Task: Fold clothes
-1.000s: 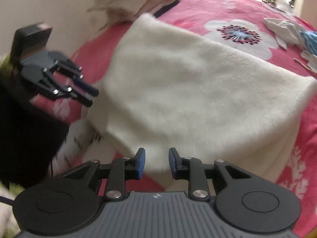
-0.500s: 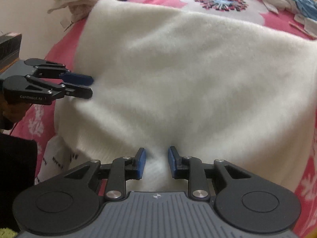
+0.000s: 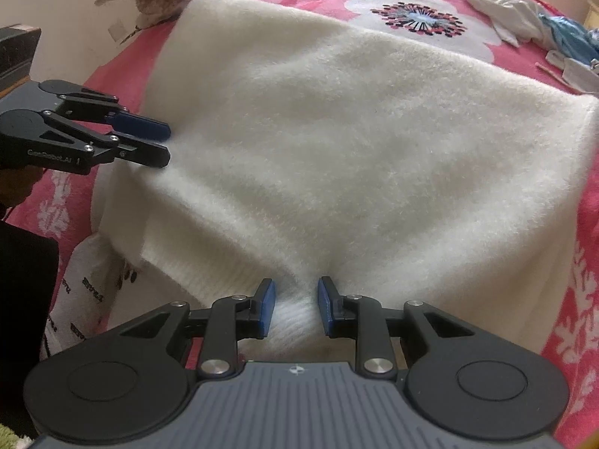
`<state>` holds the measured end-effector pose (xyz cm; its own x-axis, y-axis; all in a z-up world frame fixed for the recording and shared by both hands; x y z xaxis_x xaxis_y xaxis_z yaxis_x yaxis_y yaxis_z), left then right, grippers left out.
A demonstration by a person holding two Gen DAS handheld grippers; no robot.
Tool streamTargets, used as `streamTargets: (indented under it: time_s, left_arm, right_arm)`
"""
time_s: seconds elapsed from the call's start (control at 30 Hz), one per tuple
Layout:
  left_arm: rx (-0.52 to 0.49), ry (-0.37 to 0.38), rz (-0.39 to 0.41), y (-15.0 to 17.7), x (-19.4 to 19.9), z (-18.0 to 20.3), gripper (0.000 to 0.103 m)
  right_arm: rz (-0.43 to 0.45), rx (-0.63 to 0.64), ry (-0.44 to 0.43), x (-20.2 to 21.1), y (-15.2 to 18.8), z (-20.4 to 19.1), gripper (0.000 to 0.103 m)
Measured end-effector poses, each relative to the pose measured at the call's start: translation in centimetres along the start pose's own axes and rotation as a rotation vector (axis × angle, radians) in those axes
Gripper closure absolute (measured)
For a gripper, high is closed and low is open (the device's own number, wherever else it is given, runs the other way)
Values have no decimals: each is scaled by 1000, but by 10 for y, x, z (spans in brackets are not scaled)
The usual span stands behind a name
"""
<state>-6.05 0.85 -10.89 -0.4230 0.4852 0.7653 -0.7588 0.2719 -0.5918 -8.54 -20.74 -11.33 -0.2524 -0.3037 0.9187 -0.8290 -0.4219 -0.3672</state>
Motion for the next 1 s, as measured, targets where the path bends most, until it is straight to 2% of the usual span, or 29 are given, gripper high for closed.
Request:
streamTargets:
  time_s: [0.2,0.4,0.47,0.57,0.63,0.87,1.0]
  left_arm:
    - [8,22,26,-9,13,3,68]
    - [31,23,98,-24,23,-1,65]
    - [54,10,92,-27,15,-3,65]
    - [92,-10,21,-20,-4,-10,65]
    - [77,-11,30,-15,-5,-9,65]
    - [58,-15,21,-14,-5,-8,65]
    - [47,-20,20,-14,-5,-7,65]
  right_arm:
    - [4,-17,17,-2,-3,-1,76]
    - [7,-24,25,-3,-3,-2,76]
    - [11,-22,29,-2,-3,-3,76]
    - [18,-29,27,2,-3,-2,76]
    - [28,-36,14,10,-5,1,76]
    - [199,-113,54,63,-33,39,76]
    - [257,-128,104,66,-45,53,76]
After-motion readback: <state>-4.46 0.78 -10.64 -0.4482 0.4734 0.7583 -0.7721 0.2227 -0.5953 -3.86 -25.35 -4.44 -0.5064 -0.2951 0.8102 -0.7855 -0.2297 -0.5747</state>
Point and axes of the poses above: each gripper's, at about its wrist camera, not at the fingertips, and x roughly against the way its jaws point, z to its right, y to its underside, the point moved 3 cm from there along -x, roughly the way its jaws point, and after that the axes turned 2 degrees about -x, right-handed, at the moved point
